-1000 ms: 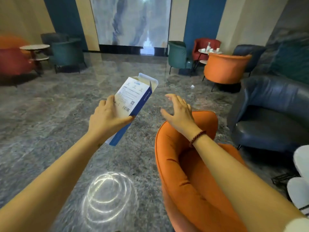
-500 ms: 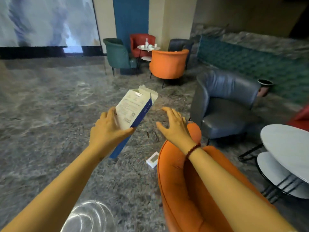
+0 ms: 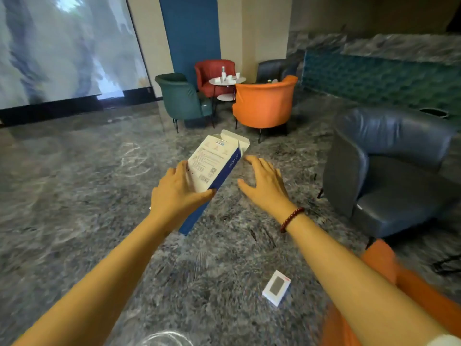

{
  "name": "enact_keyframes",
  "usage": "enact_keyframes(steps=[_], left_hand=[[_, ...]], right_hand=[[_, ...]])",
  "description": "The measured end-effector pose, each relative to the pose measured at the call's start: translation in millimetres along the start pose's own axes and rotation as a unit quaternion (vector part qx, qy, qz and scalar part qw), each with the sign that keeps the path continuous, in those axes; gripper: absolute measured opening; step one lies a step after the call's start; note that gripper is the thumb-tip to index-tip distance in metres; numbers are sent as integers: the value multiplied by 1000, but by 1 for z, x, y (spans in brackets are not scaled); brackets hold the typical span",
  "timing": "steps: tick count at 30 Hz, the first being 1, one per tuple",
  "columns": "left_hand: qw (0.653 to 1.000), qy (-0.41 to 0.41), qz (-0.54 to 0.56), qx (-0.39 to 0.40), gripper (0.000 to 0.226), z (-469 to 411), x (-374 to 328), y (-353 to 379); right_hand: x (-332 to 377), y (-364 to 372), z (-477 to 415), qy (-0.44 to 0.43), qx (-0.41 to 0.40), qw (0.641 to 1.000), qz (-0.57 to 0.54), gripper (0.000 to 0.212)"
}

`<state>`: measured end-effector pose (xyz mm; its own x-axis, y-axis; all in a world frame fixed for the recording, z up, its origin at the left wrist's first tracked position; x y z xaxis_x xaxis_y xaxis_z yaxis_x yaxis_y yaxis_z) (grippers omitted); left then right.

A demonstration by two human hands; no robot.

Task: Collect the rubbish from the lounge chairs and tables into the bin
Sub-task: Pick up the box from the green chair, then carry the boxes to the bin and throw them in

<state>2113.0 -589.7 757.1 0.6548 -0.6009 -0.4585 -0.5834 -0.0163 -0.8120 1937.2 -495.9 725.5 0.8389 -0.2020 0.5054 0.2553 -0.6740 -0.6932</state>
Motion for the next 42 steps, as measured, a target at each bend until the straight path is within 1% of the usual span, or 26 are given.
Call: enact_keyframes(steps=[3,5,8,11,14,18,21,24,26,29,31,33,35,37,40,42], left_hand=[[999,29,21,10,79,-67,6,29],[998,48,38,23,77,-112,9,56],[993,91,52,50,80,-179,11,104],[986,124,63,97,82,-239,6,151],[969,172,85,153,84,-290,-11,199],[942,222,116,223,85,-342,-49,265],[916,256,142,273,83,-358,-83,314],[889,299,144,317,84,-364,-117,365],[871,330,151,330,85,-364,-137,402],[850,353,160,358,84,-359,-163,463],[824,389,165,378,81,-352,-175,500],[804,412,170,394,82,-343,-184,530],[796,419,169,403,87,-333,-190,555],[783,444,168,403,90,-325,-192,583],[758,487,145,408,92,-311,-188,632],[744,498,125,428,93,-298,-179,669]], right_hand=[[-21,23,-49,19,-20,999,20,52],[-43,37,-76,51,-33,998,29,52],[-82,59,-112,102,-49,992,54,52],[-118,79,-145,171,-56,980,88,52],[-151,92,-172,220,-59,966,127,53],[-198,94,-174,295,-86,938,159,52],[-232,90,-154,370,-117,904,179,52],[-267,91,-138,441,-134,867,191,52],[-293,96,-131,479,-143,844,192,53],[-335,110,-120,534,-162,808,191,54],[-359,123,-111,569,-161,784,188,55],[-380,136,-103,597,-163,765,180,56],[-399,145,-94,617,-186,742,182,52],[-415,156,-80,639,-201,720,182,49],[-441,179,-55,655,-234,699,166,51],[-457,200,-36,677,-242,674,171,53]])
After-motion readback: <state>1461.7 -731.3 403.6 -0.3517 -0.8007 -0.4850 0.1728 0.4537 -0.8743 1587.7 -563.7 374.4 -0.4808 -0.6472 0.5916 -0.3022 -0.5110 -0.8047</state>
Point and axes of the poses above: each hand's wrist, its own z-axis away from the middle knuckle, its own y-axis out of the palm, x = y × z, the point moved 1 cm from there along -z, towards the middle knuckle, and after that the axes turned 6 degrees about -x, right-handed, at the moved point
